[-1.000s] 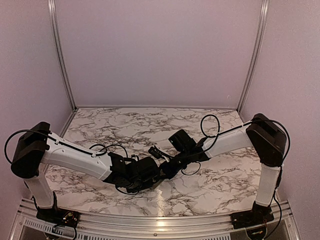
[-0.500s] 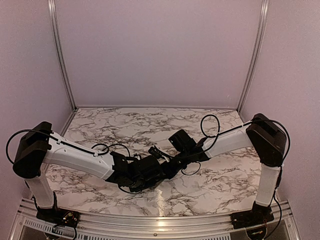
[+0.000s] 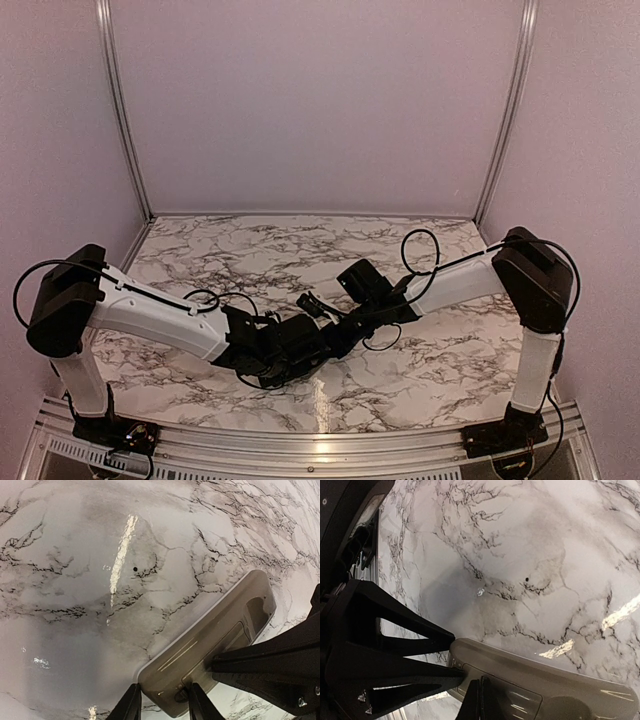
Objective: Load the batteries into the remote control
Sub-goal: Press the battery cover onto the remote control.
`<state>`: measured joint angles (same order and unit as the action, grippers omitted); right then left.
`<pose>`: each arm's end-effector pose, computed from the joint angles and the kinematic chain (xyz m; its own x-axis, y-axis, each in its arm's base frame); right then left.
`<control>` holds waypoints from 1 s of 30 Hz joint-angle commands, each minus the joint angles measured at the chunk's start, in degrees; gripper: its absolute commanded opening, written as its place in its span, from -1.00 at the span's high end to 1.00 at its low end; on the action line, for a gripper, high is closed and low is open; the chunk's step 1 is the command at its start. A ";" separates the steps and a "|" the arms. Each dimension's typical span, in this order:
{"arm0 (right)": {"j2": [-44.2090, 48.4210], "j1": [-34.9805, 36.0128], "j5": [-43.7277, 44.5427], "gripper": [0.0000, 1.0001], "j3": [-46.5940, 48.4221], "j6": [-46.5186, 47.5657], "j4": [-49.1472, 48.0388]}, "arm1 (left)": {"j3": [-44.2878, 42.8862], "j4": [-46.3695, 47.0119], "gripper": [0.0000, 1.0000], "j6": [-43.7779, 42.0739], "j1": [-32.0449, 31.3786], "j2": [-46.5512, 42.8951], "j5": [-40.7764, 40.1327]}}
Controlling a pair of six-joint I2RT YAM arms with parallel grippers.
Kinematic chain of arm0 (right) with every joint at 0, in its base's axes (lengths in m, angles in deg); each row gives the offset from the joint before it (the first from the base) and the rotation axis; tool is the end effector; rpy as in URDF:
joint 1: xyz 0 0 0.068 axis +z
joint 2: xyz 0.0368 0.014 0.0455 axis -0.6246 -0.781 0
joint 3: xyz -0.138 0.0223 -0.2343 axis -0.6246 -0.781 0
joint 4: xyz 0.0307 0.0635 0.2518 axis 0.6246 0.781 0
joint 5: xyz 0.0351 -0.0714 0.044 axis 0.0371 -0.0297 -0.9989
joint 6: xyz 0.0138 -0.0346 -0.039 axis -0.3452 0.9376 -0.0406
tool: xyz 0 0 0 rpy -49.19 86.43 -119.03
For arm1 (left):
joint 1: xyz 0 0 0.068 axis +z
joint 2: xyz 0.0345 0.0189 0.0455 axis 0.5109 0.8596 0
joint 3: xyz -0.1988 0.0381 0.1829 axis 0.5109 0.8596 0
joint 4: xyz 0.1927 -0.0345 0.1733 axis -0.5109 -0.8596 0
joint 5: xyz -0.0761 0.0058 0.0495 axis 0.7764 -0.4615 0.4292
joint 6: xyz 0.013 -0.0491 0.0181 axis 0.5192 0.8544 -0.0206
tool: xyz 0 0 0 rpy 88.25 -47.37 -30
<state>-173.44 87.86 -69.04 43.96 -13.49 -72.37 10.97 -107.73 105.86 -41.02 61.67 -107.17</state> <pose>0.2303 0.3005 0.1292 -0.6594 -0.5675 -0.4931 -0.7334 0.3413 0.5880 0.1223 -0.3349 0.1470 -0.8840 -0.3307 -0.3304 -0.1910 0.9006 -0.3904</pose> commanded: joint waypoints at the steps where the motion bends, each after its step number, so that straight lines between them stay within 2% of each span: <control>1: -2.23 -0.30 4.40 1.00 -1.62 0.13 3.50 | 2.36 0.24 0.34 1.32 -0.41 2.16 3.18; 12: -2.18 -0.34 4.46 1.00 -1.54 0.20 3.62 | 2.27 -1.47 0.47 1.02 -0.41 1.64 3.13; 16: -1.86 -0.34 4.13 1.00 -1.12 0.11 3.62 | 2.14 -0.97 0.31 -1.09 -0.35 -0.26 0.28; 20: -0.40 -0.34 2.99 1.00 -0.78 -0.60 2.90 | 3.53 -0.11 0.16 -4.86 -0.24 -5.75 -5.40; 22: 1.02 -0.43 2.00 0.87 -0.54 -1.64 2.08 | 5.83 1.62 0.06 -7.35 -0.24 -10.00 -8.43; 26: 6.03 -1.05 0.44 0.47 0.79 -3.45 0.58 | 12.43 9.26 -0.54 -17.55 -0.08 -18.98 -12.63; 29: 9.95 -2.28 0.10 0.15 1.97 -3.95 0.71 | 16.35 14.90 -0.90 -28.96 0.41 -24.13 -11.71; 30: 11.20 -2.95 0.14 0.04 2.08 -4.13 0.76 | 17.64 16.95 -0.96 -32.32 0.57 -25.61 -10.79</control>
<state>-168.33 86.83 -69.08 43.98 -16.49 -71.71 24.28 -100.21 89.75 -40.89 41.29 -116.37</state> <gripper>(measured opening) 0.390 0.922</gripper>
